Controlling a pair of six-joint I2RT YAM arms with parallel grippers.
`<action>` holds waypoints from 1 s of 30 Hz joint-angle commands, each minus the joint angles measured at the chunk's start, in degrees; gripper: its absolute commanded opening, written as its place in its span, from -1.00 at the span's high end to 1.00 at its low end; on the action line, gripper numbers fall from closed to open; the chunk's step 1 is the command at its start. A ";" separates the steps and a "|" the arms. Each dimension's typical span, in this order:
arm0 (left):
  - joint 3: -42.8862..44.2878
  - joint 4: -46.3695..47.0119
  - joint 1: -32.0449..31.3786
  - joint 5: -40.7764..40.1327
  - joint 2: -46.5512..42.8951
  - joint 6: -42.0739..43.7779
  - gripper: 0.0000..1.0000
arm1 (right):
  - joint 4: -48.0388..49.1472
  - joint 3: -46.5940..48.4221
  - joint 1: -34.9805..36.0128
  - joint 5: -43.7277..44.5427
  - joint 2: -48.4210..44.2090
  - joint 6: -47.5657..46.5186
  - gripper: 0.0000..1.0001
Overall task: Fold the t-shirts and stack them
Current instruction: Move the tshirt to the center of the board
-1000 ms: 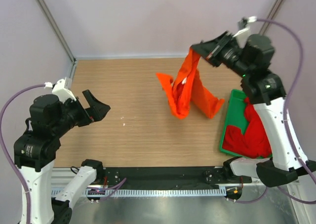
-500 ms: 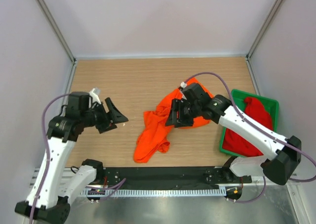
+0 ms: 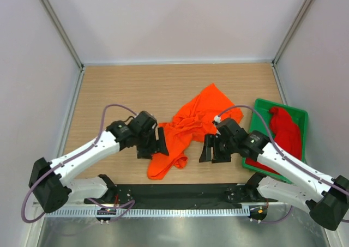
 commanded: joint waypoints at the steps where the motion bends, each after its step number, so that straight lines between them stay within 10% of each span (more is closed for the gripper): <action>1: -4.71 4.31 -3.42 -6.57 0.98 -5.44 -0.53 | 18.01 -7.76 0.08 -8.83 -1.04 4.39 -0.37; 10: -17.63 8.26 -3.42 -5.62 -2.44 -9.31 -0.43 | 30.45 -10.25 0.61 -11.32 14.24 -1.84 -0.64; 30: -28.37 27.69 -3.25 0.81 3.43 -15.02 -0.22 | 39.08 -3.75 4.74 -11.41 32.45 -0.08 -0.16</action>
